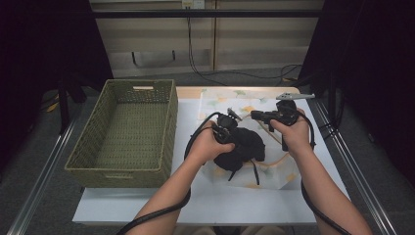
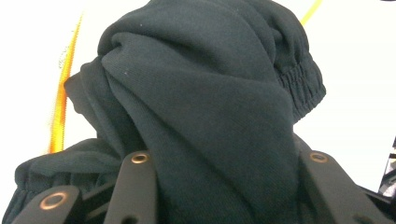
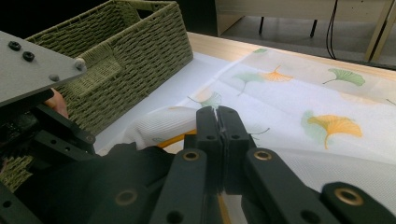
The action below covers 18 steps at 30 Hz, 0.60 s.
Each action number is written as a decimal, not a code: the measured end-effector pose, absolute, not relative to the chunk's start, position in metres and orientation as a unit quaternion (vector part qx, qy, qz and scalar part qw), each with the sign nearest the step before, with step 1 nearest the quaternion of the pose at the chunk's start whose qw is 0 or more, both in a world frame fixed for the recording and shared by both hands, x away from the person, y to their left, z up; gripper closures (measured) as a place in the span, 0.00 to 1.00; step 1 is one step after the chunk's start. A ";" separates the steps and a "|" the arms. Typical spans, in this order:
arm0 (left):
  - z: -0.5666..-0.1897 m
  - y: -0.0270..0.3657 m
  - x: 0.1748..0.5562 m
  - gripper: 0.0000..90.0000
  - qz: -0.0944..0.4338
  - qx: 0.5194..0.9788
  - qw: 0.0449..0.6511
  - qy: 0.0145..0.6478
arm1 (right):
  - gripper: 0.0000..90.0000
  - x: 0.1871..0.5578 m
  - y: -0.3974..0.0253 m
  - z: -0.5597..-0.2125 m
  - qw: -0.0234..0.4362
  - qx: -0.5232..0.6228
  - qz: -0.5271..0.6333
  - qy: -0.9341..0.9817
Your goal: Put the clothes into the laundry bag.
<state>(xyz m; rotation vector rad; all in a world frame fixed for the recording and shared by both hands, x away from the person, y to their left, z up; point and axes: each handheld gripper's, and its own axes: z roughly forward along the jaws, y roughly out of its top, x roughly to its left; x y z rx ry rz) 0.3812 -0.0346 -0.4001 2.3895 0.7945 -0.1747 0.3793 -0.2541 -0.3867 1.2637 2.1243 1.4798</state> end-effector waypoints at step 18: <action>-0.404 -0.037 0.387 0.64 -0.053 0.896 0.307 0.316 | 0.99 0.380 -0.254 -0.391 0.127 0.436 0.509 0.731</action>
